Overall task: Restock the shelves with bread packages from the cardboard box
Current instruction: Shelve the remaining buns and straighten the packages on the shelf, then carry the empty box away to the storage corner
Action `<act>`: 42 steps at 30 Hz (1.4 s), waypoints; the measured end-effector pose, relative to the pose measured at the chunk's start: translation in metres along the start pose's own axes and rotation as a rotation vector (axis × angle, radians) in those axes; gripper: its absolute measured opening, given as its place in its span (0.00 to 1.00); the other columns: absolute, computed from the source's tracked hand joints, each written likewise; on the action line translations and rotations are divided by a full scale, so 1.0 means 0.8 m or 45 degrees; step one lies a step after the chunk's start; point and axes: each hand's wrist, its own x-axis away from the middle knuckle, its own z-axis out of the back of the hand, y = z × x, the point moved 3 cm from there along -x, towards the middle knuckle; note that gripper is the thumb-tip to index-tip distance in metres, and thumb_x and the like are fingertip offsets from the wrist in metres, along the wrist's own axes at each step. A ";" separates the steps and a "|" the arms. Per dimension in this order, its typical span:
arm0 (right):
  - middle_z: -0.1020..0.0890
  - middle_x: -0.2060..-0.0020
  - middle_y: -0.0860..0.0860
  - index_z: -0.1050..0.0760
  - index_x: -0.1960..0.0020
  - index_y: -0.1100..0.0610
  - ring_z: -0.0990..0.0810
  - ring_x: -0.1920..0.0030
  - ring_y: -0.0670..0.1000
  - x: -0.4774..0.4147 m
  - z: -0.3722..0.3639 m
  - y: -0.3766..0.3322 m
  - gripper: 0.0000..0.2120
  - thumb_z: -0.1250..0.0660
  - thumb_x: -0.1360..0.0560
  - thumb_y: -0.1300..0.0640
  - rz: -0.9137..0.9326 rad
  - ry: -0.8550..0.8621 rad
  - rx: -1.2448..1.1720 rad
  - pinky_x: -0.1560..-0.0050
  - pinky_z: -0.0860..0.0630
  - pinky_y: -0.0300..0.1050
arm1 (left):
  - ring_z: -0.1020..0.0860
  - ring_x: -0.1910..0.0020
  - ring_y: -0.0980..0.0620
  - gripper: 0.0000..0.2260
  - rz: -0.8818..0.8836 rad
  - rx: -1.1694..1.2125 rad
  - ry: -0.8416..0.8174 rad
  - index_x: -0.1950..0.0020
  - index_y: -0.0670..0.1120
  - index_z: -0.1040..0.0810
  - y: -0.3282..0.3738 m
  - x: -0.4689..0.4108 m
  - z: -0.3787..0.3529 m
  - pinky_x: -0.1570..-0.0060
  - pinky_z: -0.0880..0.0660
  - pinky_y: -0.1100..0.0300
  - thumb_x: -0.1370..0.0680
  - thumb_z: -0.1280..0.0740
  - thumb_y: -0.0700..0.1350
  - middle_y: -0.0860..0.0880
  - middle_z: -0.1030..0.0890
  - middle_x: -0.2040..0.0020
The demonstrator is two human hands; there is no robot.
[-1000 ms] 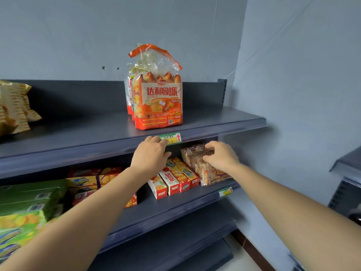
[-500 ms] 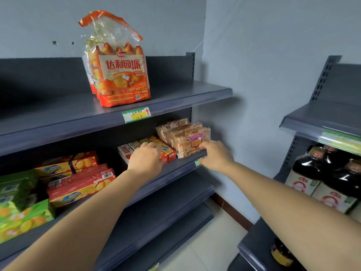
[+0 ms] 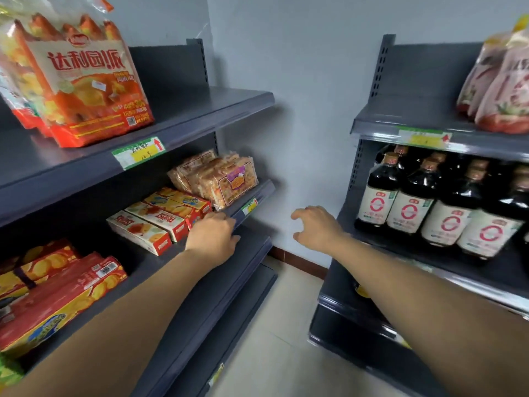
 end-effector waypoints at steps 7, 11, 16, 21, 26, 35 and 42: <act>0.27 0.34 0.53 0.30 0.30 0.51 0.32 0.32 0.55 0.090 -0.030 0.043 0.24 0.33 0.26 0.57 -0.284 0.016 -0.014 0.40 0.31 0.47 | 0.30 0.37 0.46 0.16 -0.265 0.068 -0.092 0.37 0.44 0.25 0.049 0.015 -0.037 0.44 0.28 0.51 0.20 0.40 0.51 0.46 0.25 0.40; 0.26 0.38 0.55 0.29 0.32 0.52 0.30 0.35 0.56 0.154 -0.043 0.070 0.22 0.33 0.26 0.53 -0.409 0.013 0.007 0.42 0.27 0.49 | 0.27 0.43 0.45 0.12 -0.417 0.066 -0.140 0.45 0.44 0.24 0.094 0.030 -0.053 0.48 0.26 0.51 0.21 0.39 0.51 0.46 0.24 0.46; 0.27 0.39 0.54 0.30 0.32 0.52 0.31 0.35 0.57 0.251 -0.055 0.111 0.22 0.33 0.25 0.51 -0.576 -0.028 0.098 0.41 0.27 0.53 | 0.26 0.44 0.47 0.14 -0.618 0.155 -0.136 0.40 0.45 0.24 0.183 0.061 -0.078 0.48 0.26 0.54 0.20 0.39 0.51 0.47 0.22 0.45; 0.26 0.39 0.54 0.28 0.35 0.53 0.31 0.36 0.57 0.358 -0.060 0.162 0.20 0.34 0.25 0.52 -0.762 -0.045 0.073 0.40 0.28 0.53 | 0.26 0.41 0.49 0.14 -0.790 0.209 -0.172 0.40 0.47 0.23 0.282 0.109 -0.100 0.46 0.27 0.56 0.21 0.39 0.52 0.49 0.22 0.42; 0.26 0.39 0.53 0.27 0.35 0.51 0.30 0.35 0.57 0.475 -0.065 0.209 0.20 0.34 0.26 0.52 -0.971 -0.034 0.011 0.41 0.25 0.52 | 0.28 0.40 0.48 0.15 -0.967 0.200 -0.233 0.38 0.47 0.24 0.390 0.172 -0.116 0.44 0.27 0.55 0.21 0.39 0.52 0.48 0.23 0.42; 0.27 0.35 0.51 0.31 0.31 0.49 0.33 0.32 0.54 0.680 -0.097 0.282 0.22 0.35 0.24 0.53 -1.403 -0.041 -0.108 0.38 0.29 0.49 | 0.30 0.36 0.47 0.17 -1.366 0.197 -0.389 0.36 0.45 0.25 0.580 0.284 -0.149 0.40 0.29 0.52 0.20 0.39 0.52 0.46 0.25 0.39; 0.27 0.35 0.51 0.32 0.30 0.49 0.34 0.32 0.53 0.812 -0.134 0.319 0.22 0.37 0.24 0.55 -1.791 -0.024 -0.260 0.41 0.30 0.47 | 0.28 0.40 0.45 0.14 -1.726 0.112 -0.476 0.45 0.44 0.24 0.720 0.355 -0.181 0.48 0.27 0.52 0.21 0.39 0.53 0.46 0.24 0.45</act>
